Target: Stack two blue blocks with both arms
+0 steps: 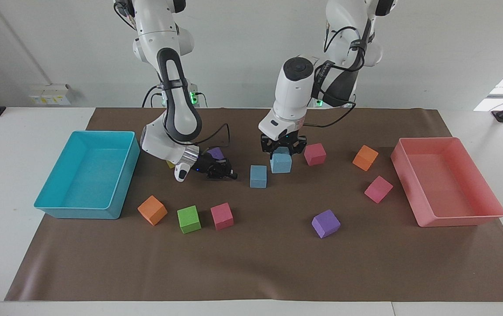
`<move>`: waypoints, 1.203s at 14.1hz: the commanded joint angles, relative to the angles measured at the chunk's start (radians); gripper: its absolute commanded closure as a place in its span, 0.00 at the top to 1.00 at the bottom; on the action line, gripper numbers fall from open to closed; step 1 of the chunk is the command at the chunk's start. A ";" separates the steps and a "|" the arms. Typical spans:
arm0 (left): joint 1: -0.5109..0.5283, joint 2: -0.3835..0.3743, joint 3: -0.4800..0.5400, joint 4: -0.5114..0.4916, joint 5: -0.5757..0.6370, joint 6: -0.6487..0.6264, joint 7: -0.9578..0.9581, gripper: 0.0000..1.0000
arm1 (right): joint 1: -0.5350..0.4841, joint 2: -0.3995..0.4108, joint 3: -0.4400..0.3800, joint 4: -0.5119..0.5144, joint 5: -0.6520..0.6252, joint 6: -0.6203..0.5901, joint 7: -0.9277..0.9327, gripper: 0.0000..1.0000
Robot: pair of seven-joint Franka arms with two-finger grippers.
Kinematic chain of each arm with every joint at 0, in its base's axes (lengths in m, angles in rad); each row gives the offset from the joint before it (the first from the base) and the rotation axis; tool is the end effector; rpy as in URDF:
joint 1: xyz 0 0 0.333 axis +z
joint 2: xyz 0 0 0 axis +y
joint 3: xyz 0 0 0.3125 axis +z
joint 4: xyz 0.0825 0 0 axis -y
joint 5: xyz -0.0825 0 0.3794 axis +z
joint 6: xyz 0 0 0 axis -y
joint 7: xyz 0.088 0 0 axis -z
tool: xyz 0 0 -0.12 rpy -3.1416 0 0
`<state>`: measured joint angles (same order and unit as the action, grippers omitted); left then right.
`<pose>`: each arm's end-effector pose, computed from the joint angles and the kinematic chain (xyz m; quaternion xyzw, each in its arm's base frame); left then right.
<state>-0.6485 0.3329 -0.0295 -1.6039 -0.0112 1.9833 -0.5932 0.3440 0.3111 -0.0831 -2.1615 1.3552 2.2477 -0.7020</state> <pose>0.5127 -0.4114 0.4270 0.9989 -0.0393 0.0128 0.0219 0.5284 0.1798 0.2406 -0.8977 0.0324 -0.0142 0.4393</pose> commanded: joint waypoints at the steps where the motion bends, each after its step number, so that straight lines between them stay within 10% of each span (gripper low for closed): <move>1: -0.045 0.066 0.014 0.068 0.008 -0.020 -0.052 0.10 | 0.000 0.005 0.005 0.000 0.042 0.020 -0.031 0.00; 17: -0.077 0.078 0.010 -0.018 -0.012 0.038 -0.004 0.02 | 0.000 0.005 0.005 0.000 0.048 0.021 -0.031 0.00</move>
<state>-0.7041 0.4292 -0.0388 -1.5906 -0.0149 2.0075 -0.6228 0.3440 0.3112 -0.0832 -2.1615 1.3686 2.2477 -0.7020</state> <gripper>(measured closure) 0.410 0.991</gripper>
